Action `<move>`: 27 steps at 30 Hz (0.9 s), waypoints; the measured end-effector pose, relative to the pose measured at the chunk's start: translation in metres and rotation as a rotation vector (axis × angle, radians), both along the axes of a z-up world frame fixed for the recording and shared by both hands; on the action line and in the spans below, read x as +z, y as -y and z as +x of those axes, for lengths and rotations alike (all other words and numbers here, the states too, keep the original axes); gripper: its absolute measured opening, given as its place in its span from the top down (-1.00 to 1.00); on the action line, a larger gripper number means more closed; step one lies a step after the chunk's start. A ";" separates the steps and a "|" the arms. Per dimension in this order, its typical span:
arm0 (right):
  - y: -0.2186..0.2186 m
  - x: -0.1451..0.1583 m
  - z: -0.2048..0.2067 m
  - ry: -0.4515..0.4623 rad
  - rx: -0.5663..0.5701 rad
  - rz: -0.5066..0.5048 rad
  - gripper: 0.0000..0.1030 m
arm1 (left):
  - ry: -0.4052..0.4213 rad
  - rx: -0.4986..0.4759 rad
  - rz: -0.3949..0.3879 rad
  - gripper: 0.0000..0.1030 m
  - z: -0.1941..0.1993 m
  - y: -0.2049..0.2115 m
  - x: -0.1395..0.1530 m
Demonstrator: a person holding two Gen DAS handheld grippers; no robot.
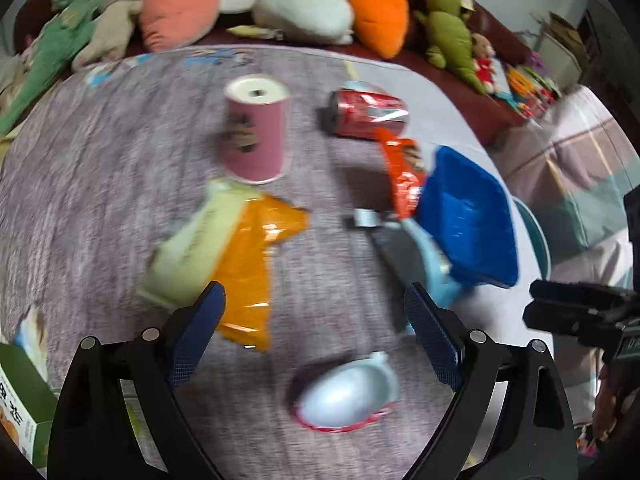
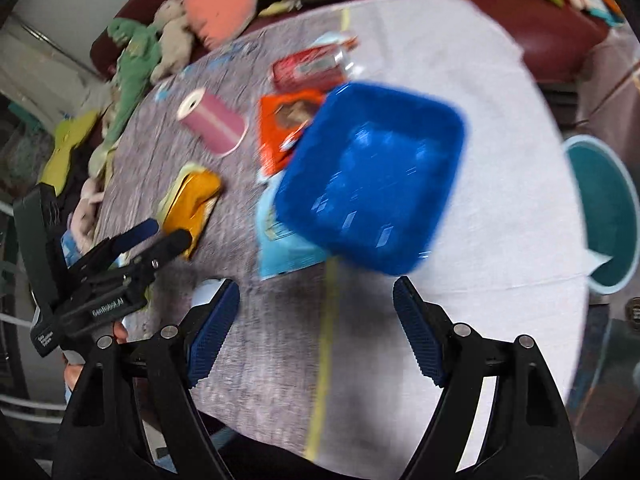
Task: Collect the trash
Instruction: 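Grasp the yellow-orange snack bag with left tool while right tool grasps the light blue packet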
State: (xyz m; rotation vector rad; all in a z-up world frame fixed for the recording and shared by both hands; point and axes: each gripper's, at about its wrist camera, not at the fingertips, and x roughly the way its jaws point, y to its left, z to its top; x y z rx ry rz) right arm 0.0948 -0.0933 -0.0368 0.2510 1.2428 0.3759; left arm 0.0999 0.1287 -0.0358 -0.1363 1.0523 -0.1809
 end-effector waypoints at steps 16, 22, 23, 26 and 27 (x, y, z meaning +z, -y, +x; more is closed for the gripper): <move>-0.022 -0.040 0.065 -0.049 0.014 -0.011 -0.47 | -0.040 0.083 0.010 -0.77 0.032 -0.055 -0.023; -0.050 -0.051 0.068 -0.039 0.094 -0.031 -0.30 | -0.079 0.051 0.075 -0.77 0.048 -0.050 -0.040; -0.052 -0.055 0.069 -0.044 0.099 -0.034 -0.13 | -0.089 0.050 0.083 -0.77 0.051 -0.050 -0.044; -0.054 -0.064 0.071 -0.063 0.106 -0.034 0.20 | -0.102 0.046 0.091 -0.77 0.055 -0.049 -0.053; -0.055 -0.068 0.071 -0.073 0.107 -0.037 0.27 | -0.102 0.043 0.092 -0.77 0.055 -0.047 -0.055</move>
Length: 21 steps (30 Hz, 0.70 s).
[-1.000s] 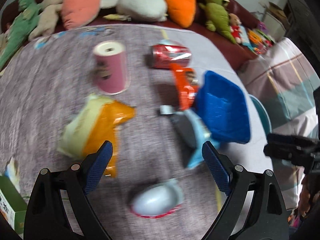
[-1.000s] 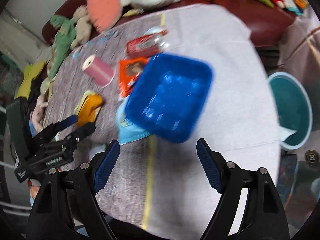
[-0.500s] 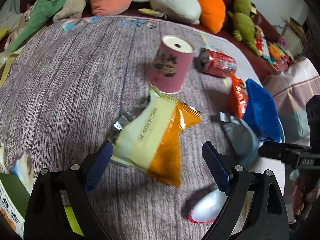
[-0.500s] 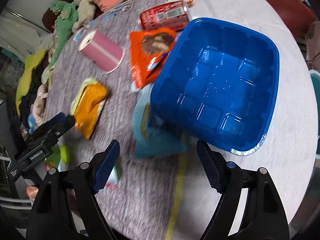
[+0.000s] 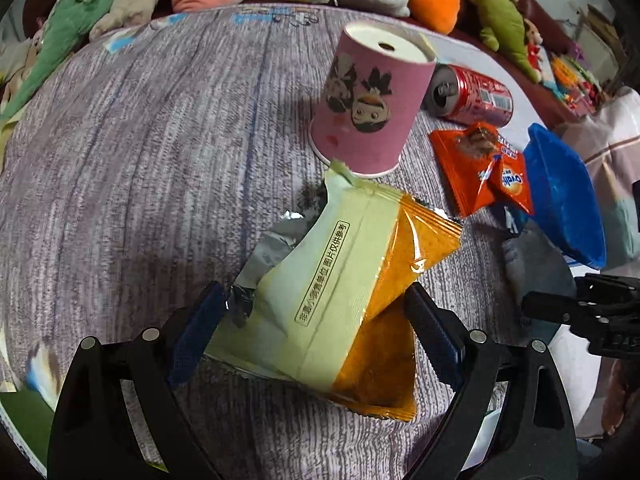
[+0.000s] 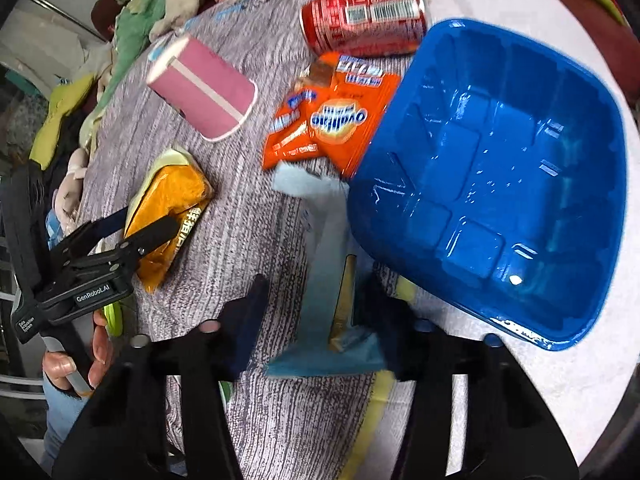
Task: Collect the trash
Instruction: 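Carry snack bag and packet over the teal bin and open both tools to drop them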
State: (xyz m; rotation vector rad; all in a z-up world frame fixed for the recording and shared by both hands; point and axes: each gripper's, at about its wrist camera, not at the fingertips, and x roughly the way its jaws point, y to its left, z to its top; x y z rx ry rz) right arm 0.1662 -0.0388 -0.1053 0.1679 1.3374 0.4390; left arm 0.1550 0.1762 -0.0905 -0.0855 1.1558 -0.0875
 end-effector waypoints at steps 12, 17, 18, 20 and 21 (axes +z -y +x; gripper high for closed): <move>0.012 0.022 -0.025 0.050 0.019 0.055 0.45 | 0.066 0.021 0.007 0.35 -0.019 0.016 0.017; 0.028 0.044 -0.038 0.090 0.011 0.094 0.45 | 0.114 0.031 -0.009 0.35 -0.033 0.029 0.047; 0.035 0.051 -0.041 0.104 0.004 0.106 0.45 | 0.125 0.026 -0.014 0.35 -0.035 0.033 0.053; 0.045 0.061 -0.047 0.131 -0.011 0.123 0.46 | 0.157 0.008 -0.022 0.35 -0.038 0.045 0.069; 0.052 0.067 -0.050 0.143 -0.020 0.135 0.46 | 0.171 -0.002 -0.023 0.35 -0.042 0.052 0.075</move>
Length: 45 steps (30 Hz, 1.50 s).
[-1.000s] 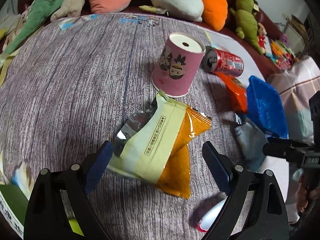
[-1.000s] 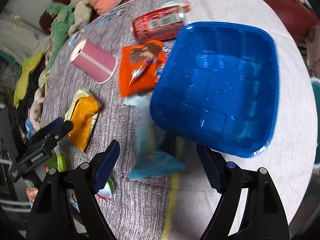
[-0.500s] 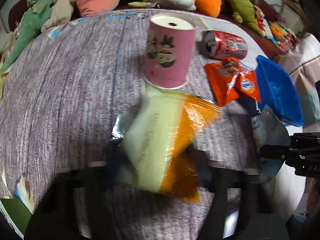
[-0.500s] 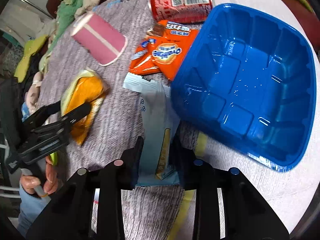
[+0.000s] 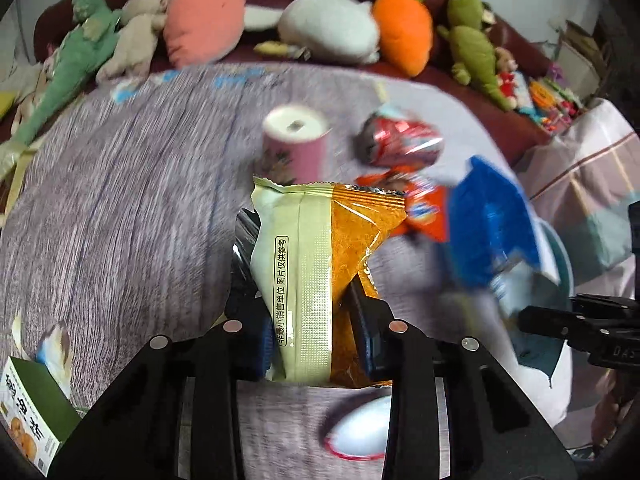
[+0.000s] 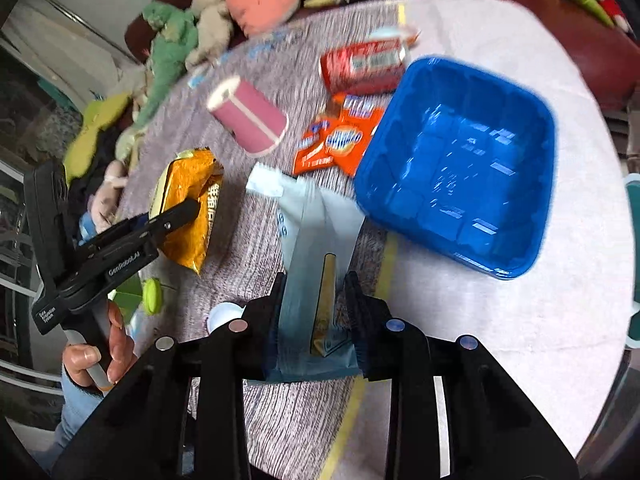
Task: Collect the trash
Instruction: 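Carry snack bag and packet over the teal bin and open both tools to drop them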
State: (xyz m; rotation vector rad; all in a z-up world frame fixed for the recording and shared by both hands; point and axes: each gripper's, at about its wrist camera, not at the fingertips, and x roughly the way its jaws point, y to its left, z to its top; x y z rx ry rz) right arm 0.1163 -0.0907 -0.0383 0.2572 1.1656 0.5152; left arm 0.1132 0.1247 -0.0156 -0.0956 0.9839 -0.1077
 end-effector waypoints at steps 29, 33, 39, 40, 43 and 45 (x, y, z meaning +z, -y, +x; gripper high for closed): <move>0.316 0.030 -0.049 0.152 -0.594 0.109 0.48 | -0.039 -0.468 -0.016 0.35 0.018 0.292 0.015; 0.350 0.016 -0.047 0.133 -0.656 0.097 0.48 | -0.065 -0.523 -0.004 0.35 0.027 0.334 0.003; 0.374 -0.002 -0.030 0.100 -0.676 0.082 0.48 | -0.098 -0.558 0.009 0.35 0.041 0.373 -0.013; 0.377 -0.004 -0.026 0.099 -0.680 0.073 0.48 | -0.103 -0.560 0.009 0.35 0.042 0.375 -0.015; 0.382 -0.010 -0.019 0.097 -0.688 0.052 0.44 | -0.120 -0.564 0.016 0.35 0.051 0.387 -0.024; 0.385 -0.015 -0.014 0.090 -0.690 0.041 0.38 | -0.131 -0.568 0.015 0.35 0.055 0.391 -0.027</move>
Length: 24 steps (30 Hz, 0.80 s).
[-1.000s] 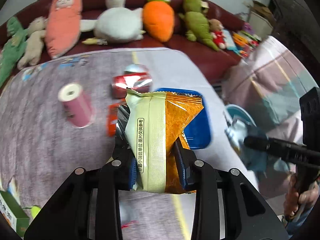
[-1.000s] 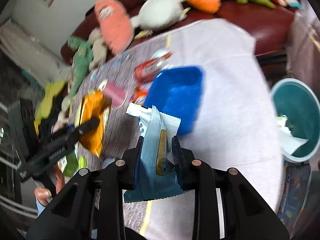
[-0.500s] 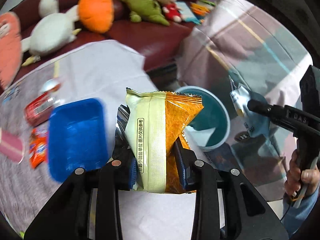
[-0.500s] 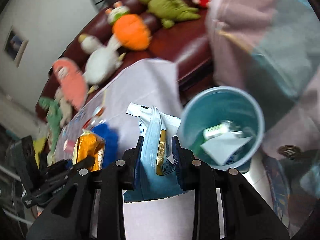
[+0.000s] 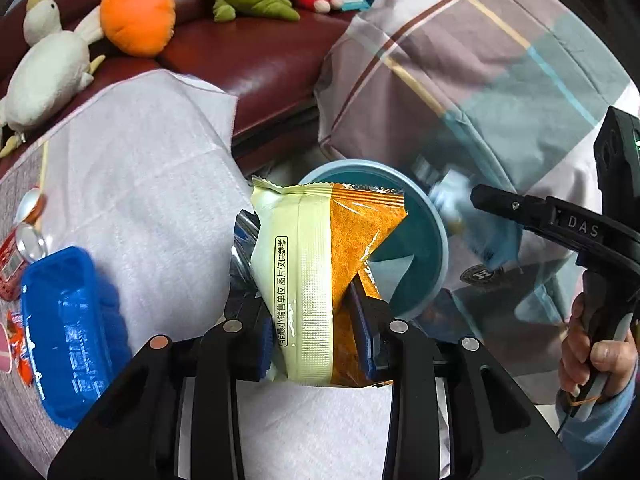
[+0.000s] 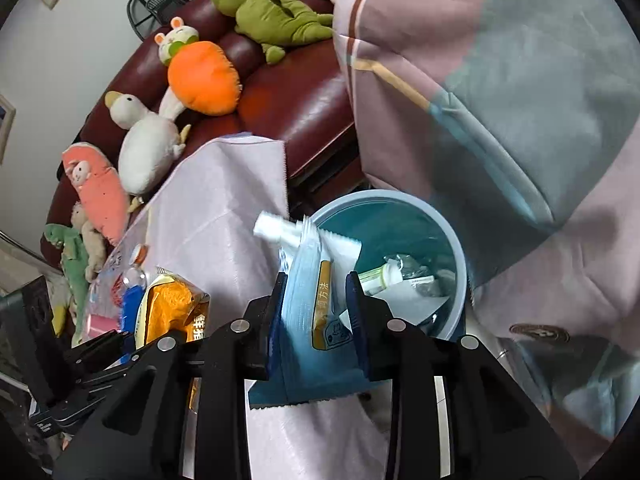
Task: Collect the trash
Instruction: 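Carry snack bag and packet over the teal bin and open both tools to drop them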
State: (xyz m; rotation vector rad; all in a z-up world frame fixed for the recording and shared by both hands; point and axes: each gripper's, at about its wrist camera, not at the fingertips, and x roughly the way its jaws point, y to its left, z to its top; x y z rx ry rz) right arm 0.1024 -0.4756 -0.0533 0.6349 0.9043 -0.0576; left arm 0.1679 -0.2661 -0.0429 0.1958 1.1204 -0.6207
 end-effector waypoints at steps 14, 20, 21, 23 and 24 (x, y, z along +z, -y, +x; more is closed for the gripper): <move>0.013 -0.007 -0.009 -0.023 -0.045 -0.021 -0.29 | -0.034 -0.033 0.012 0.34 0.006 0.024 -0.022; 0.018 -0.005 -0.014 -0.038 -0.066 -0.041 -0.37 | -0.051 -0.041 0.025 0.17 0.010 0.036 -0.035; 0.019 -0.005 -0.015 -0.042 -0.071 -0.045 -0.37 | -0.047 -0.033 0.034 -0.04 0.011 0.038 -0.038; 0.020 -0.006 -0.016 -0.049 -0.075 -0.050 -0.38 | -0.037 -0.021 0.047 -0.31 0.013 0.041 -0.042; 0.019 -0.006 -0.015 -0.054 -0.074 -0.054 -0.38 | -0.034 -0.016 0.050 -0.42 0.014 0.041 -0.043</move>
